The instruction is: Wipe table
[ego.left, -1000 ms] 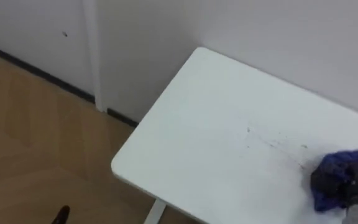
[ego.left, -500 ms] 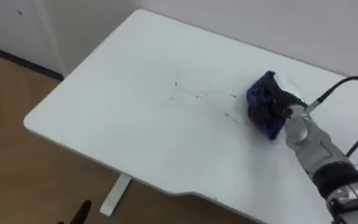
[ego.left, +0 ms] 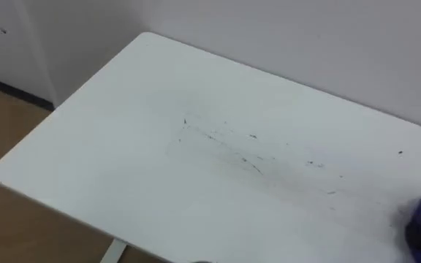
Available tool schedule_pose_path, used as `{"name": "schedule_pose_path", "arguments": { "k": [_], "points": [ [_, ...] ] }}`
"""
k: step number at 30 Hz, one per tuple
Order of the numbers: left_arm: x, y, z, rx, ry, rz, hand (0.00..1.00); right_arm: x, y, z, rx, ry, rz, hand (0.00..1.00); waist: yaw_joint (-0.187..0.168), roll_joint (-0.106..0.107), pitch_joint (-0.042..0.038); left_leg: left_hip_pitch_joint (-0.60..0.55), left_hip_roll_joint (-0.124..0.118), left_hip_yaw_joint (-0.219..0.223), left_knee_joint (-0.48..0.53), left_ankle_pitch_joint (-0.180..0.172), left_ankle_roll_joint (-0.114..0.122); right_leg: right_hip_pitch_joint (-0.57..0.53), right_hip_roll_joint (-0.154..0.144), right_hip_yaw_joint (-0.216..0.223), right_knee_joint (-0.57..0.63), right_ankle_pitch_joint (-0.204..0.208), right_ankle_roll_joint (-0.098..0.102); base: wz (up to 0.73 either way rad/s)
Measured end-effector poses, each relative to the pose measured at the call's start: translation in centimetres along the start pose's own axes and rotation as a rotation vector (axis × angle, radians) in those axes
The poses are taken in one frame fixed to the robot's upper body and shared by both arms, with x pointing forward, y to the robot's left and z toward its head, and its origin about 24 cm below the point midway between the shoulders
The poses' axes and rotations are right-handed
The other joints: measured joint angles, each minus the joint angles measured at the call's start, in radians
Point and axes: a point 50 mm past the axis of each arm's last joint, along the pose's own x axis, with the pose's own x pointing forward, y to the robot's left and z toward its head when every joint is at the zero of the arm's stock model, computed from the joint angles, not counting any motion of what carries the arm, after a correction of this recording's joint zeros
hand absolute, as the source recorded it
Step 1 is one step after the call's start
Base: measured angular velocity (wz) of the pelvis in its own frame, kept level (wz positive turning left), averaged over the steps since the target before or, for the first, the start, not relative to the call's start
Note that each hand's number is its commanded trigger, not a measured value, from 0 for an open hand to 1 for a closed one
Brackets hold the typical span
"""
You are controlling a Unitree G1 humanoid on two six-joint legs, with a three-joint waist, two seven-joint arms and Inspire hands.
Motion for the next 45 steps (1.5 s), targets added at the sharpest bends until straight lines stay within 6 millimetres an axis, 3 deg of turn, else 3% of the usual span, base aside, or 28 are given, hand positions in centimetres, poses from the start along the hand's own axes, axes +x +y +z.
{"name": "schedule_pose_path", "arguments": {
  "k": [2, 4, 5, 7, 8, 10, 11, 12, 13, 15, 17, 19, 20, 22, 23, 26, 29, 31, 33, 35, 37, 41, 43, 44, 45],
  "points": [
    [0.3, -0.5, 1.7, 0.009, -0.057, -0.004, 0.00, 0.7, 0.5, 1.9, -0.004, -0.017, 0.006, 1.00, 0.022, 0.015, 0.0035, 0.007, 0.010, -0.001, 0.003, -0.014, -0.003, 0.000, 0.013, 0.019, -0.003, 0.011, -0.007, -0.48],
    [0.5, -1.6, 3.7, 0.035, -0.111, -0.030, 0.00, 1.6, 2.6, 6.5, -0.040, -0.086, 0.050, 1.00, 0.073, 0.037, 0.0126, 0.017, 0.022, -0.016, -0.004, -0.023, -0.009, -0.021, 0.035, 0.063, -0.002, 0.032, -0.024, -0.74],
    [0.5, -1.9, 4.2, 0.046, -0.123, -0.041, 0.00, 1.7, 3.3, 8.3, -0.055, -0.125, 0.065, 1.00, 0.080, 0.042, 0.0173, 0.016, 0.024, -0.029, -0.004, -0.026, -0.009, -0.028, 0.041, 0.066, -0.002, 0.039, -0.029, -0.70],
    [0.7, -2.8, 5.7, 0.091, -0.158, -0.075, 0.00, 0.8, 6.7, 17.8, -0.120, -0.384, 0.169, 1.00, 0.114, 0.060, 0.0268, -0.001, 0.029, -0.040, -0.005, -0.029, -0.015, -0.071, 0.057, 0.066, 0.001, 0.058, -0.050, -0.60],
    [0.7, -3.0, 6.1, 0.097, -0.166, -0.083, 0.00, 0.1, 7.6, 20.5, -0.126, -0.461, 0.195, 1.00, 0.123, 0.066, 0.0310, -0.011, 0.030, -0.051, -0.001, -0.029, -0.015, -0.081, 0.061, 0.063, 0.001, 0.061, -0.055, -0.29],
    [0.9, -3.5, 8.4, 0.103, -0.214, -0.096, 0.00, -3.1, 9.5, 28.6, -0.138, -0.707, 0.271, 1.00, 0.165, 0.081, 0.0462, -0.051, 0.028, -0.101, 0.002, -0.012, -0.014, -0.100, 0.071, 0.049, -0.005, 0.065, -0.063, 0.30],
    [0.8, -3.6, 8.8, 0.101, -0.224, -0.100, 0.00, -3.5, 9.5, 29.9, -0.133, -0.744, 0.273, 1.00, 0.179, 0.082, 0.0477, -0.056, 0.028, -0.108, 0.000, -0.008, -0.014, -0.102, 0.071, 0.044, -0.005, 0.063, -0.064, 0.53],
    [0.7, -3.9, 8.8, 0.105, -0.226, -0.105, 0.00, -4.3, 9.4, 32.0, -0.107, -0.796, 0.278, 1.00, 0.217, 0.090, 0.0486, -0.059, 0.025, -0.124, -0.010, 0.002, -0.014, -0.106, 0.071, 0.033, -0.011, 0.061, -0.062, 0.54],
    [0.7, -3.8, 8.4, 0.111, -0.202, -0.103, 0.00, -4.8, 9.1, 33.0, -0.082, -0.831, 0.279, 1.00, 0.236, 0.089, 0.0469, -0.066, 0.018, -0.156, -0.020, 0.012, -0.015, -0.103, 0.068, 0.005, -0.026, 0.060, -0.060, 0.63],
    [0.4, -4.0, 6.3, 0.123, -0.135, -0.106, 0.00, -4.7, 8.9, 32.9, -0.068, -0.833, 0.278, 1.00, 0.238, 0.083, 0.0443, -0.073, 0.006, -0.186, -0.029, 0.021, -0.012, -0.091, 0.056, -0.026, -0.021, 0.049, -0.048, 0.73],
    [0.0, -4.2, 4.4, 0.135, -0.088, -0.117, 0.00, -3.6, 9.5, 30.4, -0.100, -0.768, 0.284, 1.00, 0.235, 0.078, 0.0419, -0.065, -0.002, -0.200, -0.028, 0.024, -0.008, -0.066, 0.047, -0.055, -0.019, 0.046, -0.043, 0.64],
    [-0.5, -4.3, 2.8, 0.137, -0.056, -0.118, 0.00, -2.5, 10.6, 24.1, -0.062, -0.660, 0.287, 1.00, 0.206, 0.081, 0.0443, -0.034, -0.015, -0.220, -0.030, 0.024, -0.007, -0.012, 0.036, -0.074, -0.021, 0.043, -0.039, 0.60],
    [-0.7, -4.2, 2.3, 0.135, -0.045, -0.117, 0.00, -2.7, 10.8, 23.0, -0.049, -0.660, 0.285, 1.00, 0.189, 0.080, 0.0430, -0.026, -0.021, -0.219, -0.030, 0.026, -0.004, 0.000, 0.031, -0.073, -0.022, 0.041, -0.035, 0.36],
    [-1.1, -4.1, 0.8, 0.138, -0.020, -0.114, 0.00, -2.8, 11.1, 18.9, 0.004, -0.617, 0.267, 1.00, 0.111, 0.077, 0.0261, 0.011, -0.041, -0.211, -0.038, 0.026, -0.003, 0.057, 0.018, -0.070, -0.047, 0.033, -0.023, 0.25],
    [-1.1, -3.9, 0.6, 0.136, -0.023, -0.104, 0.00, -2.7, 10.8, 16.9, 0.042, -0.569, 0.238, 1.00, 0.085, 0.075, 0.0136, 0.025, -0.045, -0.200, -0.049, 0.026, -0.003, 0.069, 0.015, -0.069, -0.056, 0.031, -0.018, 0.12],
    [-0.7, -3.0, 1.3, 0.120, -0.052, -0.062, 0.00, -2.1, 9.5, 13.8, 0.124, -0.468, 0.159, 1.00, 0.053, 0.077, 0.0119, 0.047, -0.046, -0.179, -0.054, 0.026, -0.003, 0.072, 0.012, -0.047, -0.055, 0.029, -0.015, -0.29],
    [-0.5, -1.6, 2.0, 0.106, -0.087, 0.016, 0.00, -1.1, 7.0, 10.0, 0.148, -0.347, 0.065, 1.00, 0.006, 0.074, 0.0075, 0.051, -0.047, -0.152, -0.055, 0.023, 0.002, 0.066, 0.009, -0.040, -0.057, 0.030, -0.011, -0.24],
    [-0.4, -0.8, 2.6, 0.093, -0.108, 0.061, 0.00, -0.8, 4.7, 6.4, 0.174, -0.236, -0.030, 1.00, -0.019, 0.072, 0.0046, 0.049, -0.047, -0.142, -0.055, 0.016, 0.013, 0.062, 0.008, -0.030, -0.058, 0.026, -0.003, -0.05],
    [-0.4, -0.7, 2.6, 0.088, -0.106, 0.069, 0.00, -0.6, 3.3, 4.6, 0.182, -0.174, -0.078, 1.00, -0.037, 0.076, -0.0008, 0.048, -0.047, -0.137, -0.061, 0.000, 0.021, 0.058, 0.008, -0.030, -0.059, 0.017, 0.011, -0.10],
    [-0.4, -1.0, 2.8, 0.084, -0.109, 0.069, 0.00, -0.5, 2.5, 3.1, 0.183, -0.111, -0.101, 1.00, -0.042, 0.080, -0.0056, 0.051, -0.042, -0.131, -0.060, -0.001, 0.020, 0.060, 0.013, -0.015, -0.053, 0.021, 0.005, -0.18],
    [-0.4, -1.4, 3.2, 0.070, -0.117, 0.070, 0.00, -0.3, 2.6, 3.2, 0.189, -0.086, -0.100, 1.00, -0.036, 0.082, -0.0063, 0.060, -0.039, -0.130, -0.057, -0.002, 0.019, 0.065, 0.016, -0.008, -0.049, 0.023, 0.002, -0.15],
    [-0.5, -3.4, 3.6, 0.085, -0.114, 0.015, 0.00, 0.9, 3.6, 6.8, 0.159, -0.093, -0.061, 1.00, 0.012, 0.094, -0.0035, 0.083, -0.035, -0.124, -0.065, -0.002, 0.019, 0.044, 0.030, 0.044, -0.034, 0.034, -0.015, -0.46],
    [-0.6, -4.8, 3.8, 0.102, -0.106, -0.031, 0.00, 1.5, 5.0, 11.5, 0.112, -0.161, 0.007, 1.00, 0.065, 0.100, 0.0015, 0.073, -0.022, -0.089, -0.065, -0.002, 0.018, -0.003, 0.047, 0.083, -0.015, 0.047, -0.036, -0.93],
    [-0.7, -5.3, 3.8, 0.112, -0.102, -0.053, 0.00, 1.3, 6.0, 15.3, 0.070, -0.257, 0.062, 1.00, 0.085, 0.101, 0.0078, 0.063, -0.020, -0.092, -0.065, -0.001, 0.018, -0.035, 0.053, 0.094, -0.003, 0.055, -0.047, -0.84],
    [-0.7, -5.5, 3.9, 0.111, -0.100, -0.062, 0.00, 1.0, 6.5, 17.4, 0.053, -0.316, 0.089, 1.00, 0.090, 0.101, 0.0136, 0.056, -0.019, -0.096, -0.064, -0.001, 0.018, -0.047, 0.056, 0.092, -0.001, 0.058, -0.052, -0.55]
  ]
}}
